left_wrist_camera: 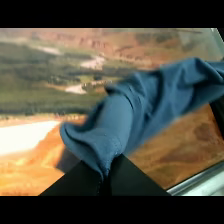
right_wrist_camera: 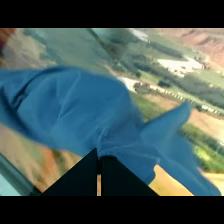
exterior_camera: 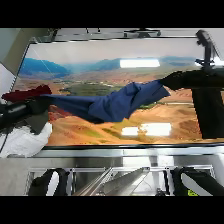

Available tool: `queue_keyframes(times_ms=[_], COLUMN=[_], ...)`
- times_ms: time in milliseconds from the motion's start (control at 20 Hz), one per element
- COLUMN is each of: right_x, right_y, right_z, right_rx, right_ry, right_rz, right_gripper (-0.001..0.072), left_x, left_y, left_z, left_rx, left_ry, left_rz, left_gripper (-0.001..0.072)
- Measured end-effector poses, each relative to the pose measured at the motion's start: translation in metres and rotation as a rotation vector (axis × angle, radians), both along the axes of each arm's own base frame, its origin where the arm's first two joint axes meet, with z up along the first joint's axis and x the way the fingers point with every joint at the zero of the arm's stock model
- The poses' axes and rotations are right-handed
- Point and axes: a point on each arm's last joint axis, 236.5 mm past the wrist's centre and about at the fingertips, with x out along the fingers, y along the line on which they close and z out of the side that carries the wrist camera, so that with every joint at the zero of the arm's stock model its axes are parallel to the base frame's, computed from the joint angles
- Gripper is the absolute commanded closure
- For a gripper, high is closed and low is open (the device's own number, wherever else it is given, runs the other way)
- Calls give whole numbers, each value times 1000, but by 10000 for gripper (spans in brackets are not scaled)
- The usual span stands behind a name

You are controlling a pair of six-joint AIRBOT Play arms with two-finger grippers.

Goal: Fold the shirts.

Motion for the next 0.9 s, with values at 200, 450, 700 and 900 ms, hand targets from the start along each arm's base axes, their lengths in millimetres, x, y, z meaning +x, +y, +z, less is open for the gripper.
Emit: queue_keyframes(times_ms=[200, 450, 700, 900], right_x=[40, 65, 78, 79], right_y=[0, 2, 1, 20], right_z=[-64, -158, -189, -163], right_rx=[9, 31, 40, 12], right_ry=[93, 281, 321, 216], right_rz=[-45, -83, -112, -20], right_gripper=[690, 522, 266, 183], left_x=[21, 47, 74, 83], left_y=[7, 20, 24, 7], left_z=[-81, -172, -211, -217], left_rx=[-66, -109, -157, -188], left_ry=[159, 353, 456, 495], left_rz=[5, -2, -72, -186], left_gripper=[690, 691, 692, 692])
